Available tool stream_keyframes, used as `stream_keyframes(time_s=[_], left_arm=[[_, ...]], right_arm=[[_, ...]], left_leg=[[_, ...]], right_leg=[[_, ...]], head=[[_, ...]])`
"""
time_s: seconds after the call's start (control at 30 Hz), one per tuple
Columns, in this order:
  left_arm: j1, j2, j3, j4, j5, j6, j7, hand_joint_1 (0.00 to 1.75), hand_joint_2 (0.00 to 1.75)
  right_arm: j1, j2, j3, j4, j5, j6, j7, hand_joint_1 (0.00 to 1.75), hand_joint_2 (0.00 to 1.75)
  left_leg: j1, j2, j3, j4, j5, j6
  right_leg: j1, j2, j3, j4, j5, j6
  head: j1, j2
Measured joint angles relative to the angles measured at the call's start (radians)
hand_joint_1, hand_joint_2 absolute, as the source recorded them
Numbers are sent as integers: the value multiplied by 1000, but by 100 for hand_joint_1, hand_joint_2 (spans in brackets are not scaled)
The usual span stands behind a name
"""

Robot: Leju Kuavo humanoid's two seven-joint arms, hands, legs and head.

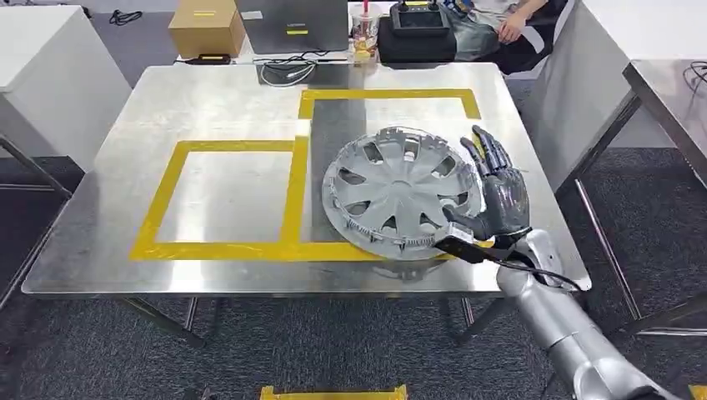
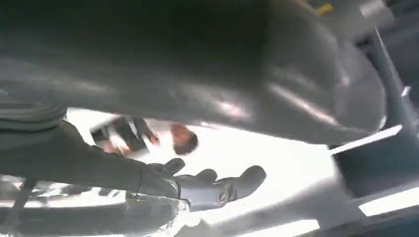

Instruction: Take the parts from the cabinet and place them on the table.

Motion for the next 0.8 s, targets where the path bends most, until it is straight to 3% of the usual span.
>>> stream_keyframes(time_s=[0.03, 0.07, 0.1, 0.17, 0.2, 0.23, 0.27, 0.3, 0.37, 0.4, 0.43, 0.5, 0.57, 0.6, 0.67, 0.7, 0.73, 0.77, 0.8], left_arm=[[3, 0, 0, 0, 9, 1, -3, 0, 0], [6, -2, 0, 0, 18, 2, -6, 0, 0], [6, -3, 0, 0, 28, 2, -9, 0, 0], [10, -3, 0, 0, 42, 6, -15, 0, 0], [16, -3, 0, 0, 49, 8, -19, 0, 0], [22, -4, 0, 1, 51, 9, -21, 0, 0], [26, -5, 0, 2, 55, 10, -24, 0, 0], [28, -6, 0, 2, 59, 11, -26, 0, 0], [28, -10, 0, 2, 63, 14, -29, 0, 0], [28, -10, 0, 2, 67, 16, -29, 0, 0], [28, -10, 0, 2, 68, 17, -29, 0, 0], [30, -10, 0, 2, 69, 18, -29, 0, 0], [30, -11, 0, 2, 69, 18, -30, 0, 0], [30, -13, 0, 2, 69, 18, -30, 0, 0], [29, -13, 0, 2, 70, 18, -30, 0, 0], [31, -13, 0, 2, 70, 19, -30, 0, 0], [32, -13, 0, 2, 70, 19, -30, 0, 0], [33, -13, 0, 2, 70, 18, -30, 0, 0], [33, -14, 0, 2, 73, 18, -29, 0, 0]], right_arm=[[28, 6, -7, -40, -63, 0, 0, 0, 0], [60, 12, -12, -80, -115, 0, 3, 0, 0], [88, 18, -13, -125, -167, 0, 6, 0, 0], [148, 24, -11, -205, -259, 0, 8, 0, 0], [179, 30, -11, -245, -290, 0, 7, 0, 0], [208, 35, -13, -280, -296, 0, 3, 0, 0], [231, 40, -14, -309, -292, 0, -2, 0, 0], [253, 51, -21, -344, -286, 0, -3, 0, 0], [284, 73, -41, -403, -264, 0, -11, 0, 0], [296, 84, -51, -428, -251, 0, -13, 0, 0], [313, 98, -60, -453, -243, 0, -13, 0, 0], [338, 114, -75, -490, -235, 0, -13, 0, 0], [348, 126, -85, -512, -235, 0, -13, 0, 0], [351, 131, -87, -522, -235, 0, -13, 0, 0], [357, 140, -91, -536, -233, 0, -13, 0, 0], [361, 142, -92, -539, -233, 0, -13, 0, 0], [366, 143, -92, -540, -233, 0, -13, 0, 0], [370, 144, -93, -541, -231, 0, -13, 0, 0], [373, 146, -95, -544, -224, 0, -13, 0, 0]], left_leg=[[0, 0, 7, -12, 7, 8], [8, 2, 24, -30, 19, 14], [9, 3, 26, -38, 25, 24], [7, 1, 23, -38, 26, 26], [6, 0, 22, -38, 26, 26], [6, 0, 22, -37, 26, 26], [6, -1, 22, -37, 25, 25], [7, -1, 22, -35, 24, 23], [7, -2, 19, -19, 15, 10], [0, -2, 12, -5, 5, 1], [0, -2, 11, 1, -1, -4], [5, -1, 10, -1, 0, -11], [11, 1, 8, 10, -8, -23], [11, 1, -5, 41, -36, -27], [14, 1, -75, 198, -124, -37], [15, 1, -112, 278, -154, -40], [15, 1, -133, 322, -162, -41], [15, 1, -129, 316, -149, -39], [15, 1, -105, 267, -117, -36]], right_leg=[[2, 0, 3, -5, 2, 8], [0, -1, -7, 10, -7, 8], [0, -1, -26, 52, -35, 3], [0, 0, -101, 216, -106, -6], [0, 0, -135, 290, -129, -4], [-1, -1, -153, 325, -134, 2], [-3, -1, -146, 306, -122, 10], [-7, -1, -113, 241, -94, 21], [-15, -4, -14, 49, -30, 39], [-12, -7, 2, 17, -29, 30], [-10, -3, 5, 18, -26, 14], [-1, -2, 3, 20, -25, -1], [-11, 0, 4, 15, -20, -13], [-12, 0, 4, 15, -20, -17], [-10, 0, 2, 16, -18, -23], [-9, 0, 1, 16, -18, -23], [-8, 0, 0, 16, -18, -23], [-8, 0, 1, 16, -18, -23], [-7, 0, 2, 16, -18, -23]], head=[[0, 0], [1, 0], [4, 0], [3, 0], [3, 0], [3, 0], [3, 0], [3, 0], [3, 0], [3, 0], [0, 0], [2, 0], [2, 0], [-2, 0], [-3, 0], [-3, 0], [-2, 0], [-3, 0], [-3, 0]])
